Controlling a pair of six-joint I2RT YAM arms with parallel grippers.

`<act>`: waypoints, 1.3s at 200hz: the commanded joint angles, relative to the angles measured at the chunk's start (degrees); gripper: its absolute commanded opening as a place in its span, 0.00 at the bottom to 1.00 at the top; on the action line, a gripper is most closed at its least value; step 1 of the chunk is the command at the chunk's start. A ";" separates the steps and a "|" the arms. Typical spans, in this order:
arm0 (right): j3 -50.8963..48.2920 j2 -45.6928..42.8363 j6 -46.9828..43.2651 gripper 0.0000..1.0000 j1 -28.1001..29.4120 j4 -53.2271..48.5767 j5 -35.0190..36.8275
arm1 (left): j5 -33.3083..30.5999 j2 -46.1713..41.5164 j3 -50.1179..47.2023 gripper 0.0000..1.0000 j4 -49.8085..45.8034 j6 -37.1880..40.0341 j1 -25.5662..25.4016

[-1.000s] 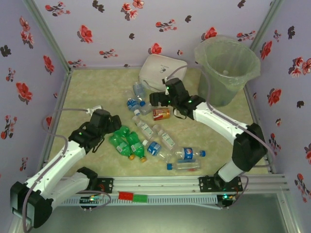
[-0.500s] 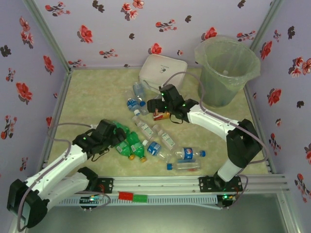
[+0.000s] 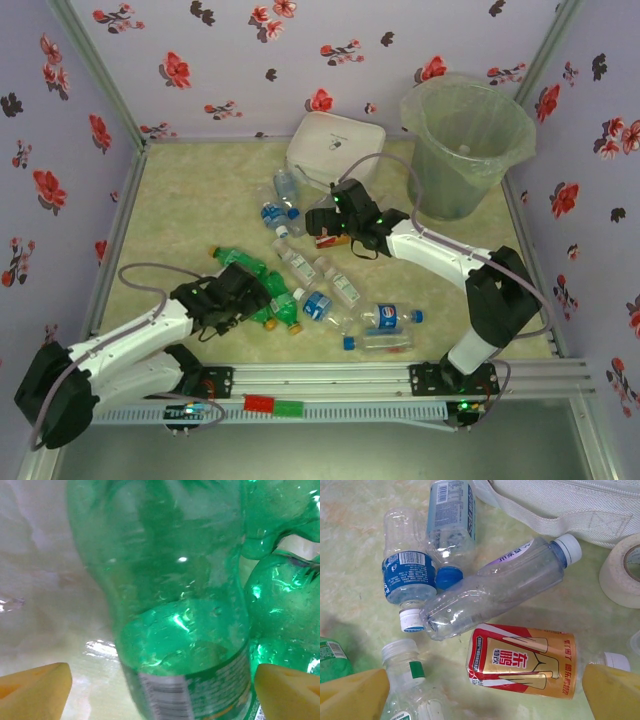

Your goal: Put the plastic bottles in the bin

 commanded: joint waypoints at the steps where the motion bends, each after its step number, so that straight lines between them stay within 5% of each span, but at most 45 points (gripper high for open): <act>1: -0.68 -1.34 1.04 1.00 0.12 1.08 1.45 | 0.02 1.44 -1.93 0.89 1.83 -0.89 -0.43; 99: -0.68 -1.11 1.52 1.00 0.12 1.59 0.73 | -5.90 -1.92 -5.79 0.52 1.90 -0.42 -0.34; 130: -0.82 -1.41 1.90 1.00 0.12 2.30 -0.07 | -10.73 -7.08 -3.78 0.48 -2.80 2.27 -0.21; 168: -0.65 -2.83 1.45 1.00 0.12 2.10 -0.25 | -15.11 -13.50 2.54 0.42 -2.34 15.97 3.05; 198: -0.81 -4.93 1.16 1.00 -0.05 2.46 -2.01 | -14.53 -13.28 8.81 0.36 6.66 31.85 6.32; 260: -2.40 -11.49 3.37 1.00 -1.80 10.63 -14.44 | 1.25 -2.30 13.00 0.30 35.75 49.67 8.54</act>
